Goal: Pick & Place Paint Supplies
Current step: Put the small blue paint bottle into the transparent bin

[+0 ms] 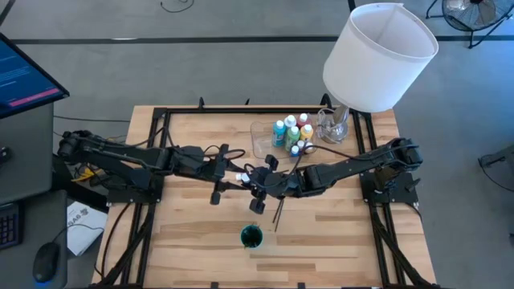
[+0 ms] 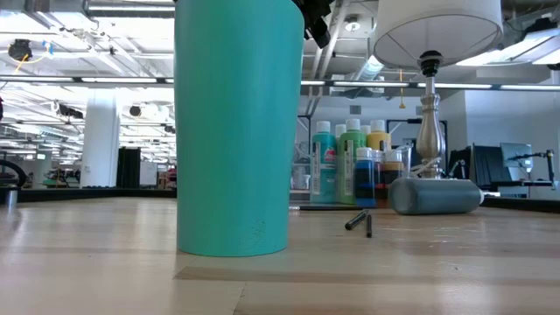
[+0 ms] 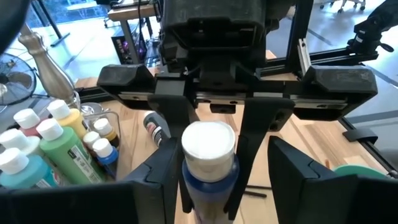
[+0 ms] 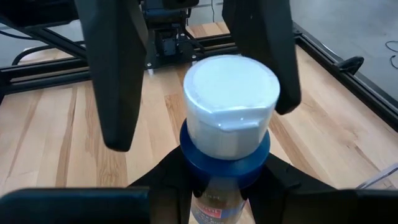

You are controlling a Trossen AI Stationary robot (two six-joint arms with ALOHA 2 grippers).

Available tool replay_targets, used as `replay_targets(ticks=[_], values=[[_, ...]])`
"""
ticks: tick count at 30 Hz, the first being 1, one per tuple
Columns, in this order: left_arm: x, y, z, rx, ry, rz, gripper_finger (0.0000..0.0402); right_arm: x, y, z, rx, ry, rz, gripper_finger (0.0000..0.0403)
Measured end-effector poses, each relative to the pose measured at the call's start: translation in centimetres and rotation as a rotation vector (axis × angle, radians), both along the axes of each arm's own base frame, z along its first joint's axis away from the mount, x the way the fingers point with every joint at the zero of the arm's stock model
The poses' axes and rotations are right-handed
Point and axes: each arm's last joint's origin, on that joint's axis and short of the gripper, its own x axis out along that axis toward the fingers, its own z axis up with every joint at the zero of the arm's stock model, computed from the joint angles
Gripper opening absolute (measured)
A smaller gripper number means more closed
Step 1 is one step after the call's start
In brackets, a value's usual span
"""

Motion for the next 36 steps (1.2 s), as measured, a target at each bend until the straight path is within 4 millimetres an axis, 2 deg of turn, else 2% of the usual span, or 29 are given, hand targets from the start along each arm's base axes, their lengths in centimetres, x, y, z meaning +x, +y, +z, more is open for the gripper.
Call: replay_targets(ticks=[12,22,31,36], values=[[0.1,0.2,0.0,-0.002,-0.026,0.007,0.0137,0.0,0.0,0.0,0.001,0.000,0.000,0.0108],[1.8,1.2,-1.3,-0.028,-0.008,-0.017,0.0136,-0.1,0.0,-0.2,-0.007,0.028,0.001,0.0108],[1.5,1.2,-1.0,-0.032,-0.008,-0.005,0.0136,-0.1,0.0,-0.2,-0.003,0.023,-0.002,0.0108],[1.4,1.2,-1.1,-0.053,0.002,0.001,0.0110,-0.1,0.0,-0.2,-0.003,0.025,-0.002,0.0108]])
